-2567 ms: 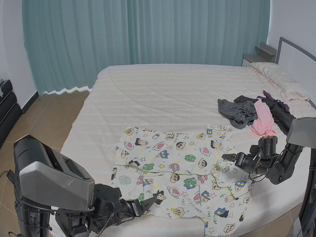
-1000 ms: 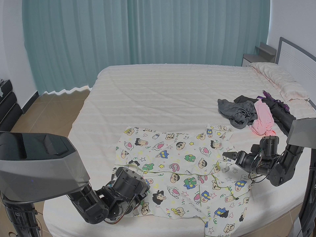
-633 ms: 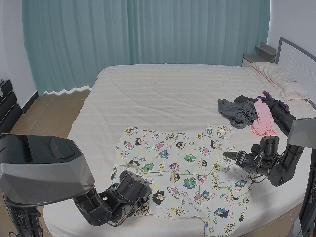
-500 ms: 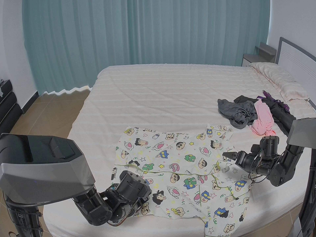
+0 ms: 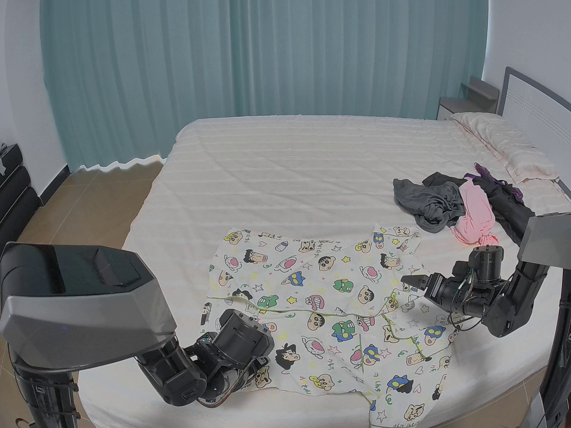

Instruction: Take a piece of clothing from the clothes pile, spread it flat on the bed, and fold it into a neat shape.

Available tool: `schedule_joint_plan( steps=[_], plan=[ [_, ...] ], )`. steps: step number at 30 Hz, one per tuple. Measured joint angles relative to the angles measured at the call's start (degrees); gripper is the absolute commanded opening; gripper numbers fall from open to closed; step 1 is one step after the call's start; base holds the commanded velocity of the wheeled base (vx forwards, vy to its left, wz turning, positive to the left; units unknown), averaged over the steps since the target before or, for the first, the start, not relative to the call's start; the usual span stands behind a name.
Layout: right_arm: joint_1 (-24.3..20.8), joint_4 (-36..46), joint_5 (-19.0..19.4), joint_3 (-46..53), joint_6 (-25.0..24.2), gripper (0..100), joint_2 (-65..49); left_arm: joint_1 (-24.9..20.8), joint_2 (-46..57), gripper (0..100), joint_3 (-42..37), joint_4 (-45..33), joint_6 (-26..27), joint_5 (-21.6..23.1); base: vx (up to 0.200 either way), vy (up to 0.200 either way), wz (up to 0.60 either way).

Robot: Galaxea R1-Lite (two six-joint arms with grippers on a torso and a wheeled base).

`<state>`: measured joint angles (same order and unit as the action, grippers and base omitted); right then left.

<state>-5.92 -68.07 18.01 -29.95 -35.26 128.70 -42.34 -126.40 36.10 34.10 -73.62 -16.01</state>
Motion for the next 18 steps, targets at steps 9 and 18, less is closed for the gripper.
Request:
schedule_joint_plan(
  steps=[9,18],
  plan=[
    [-0.3,0.0,0.0,0.0,0.0,100,-0.1,1.0,0.9,0,-0.5,0.1,4.6,-2.4,0.0,0.0,0.0],
    [-0.3,0.0,0.0,0.0,-0.5,100,-0.5,3.4,6.6,0,-1.1,1.0,17.9,-4.0,0.0,0.0,0.0]
  ],
)
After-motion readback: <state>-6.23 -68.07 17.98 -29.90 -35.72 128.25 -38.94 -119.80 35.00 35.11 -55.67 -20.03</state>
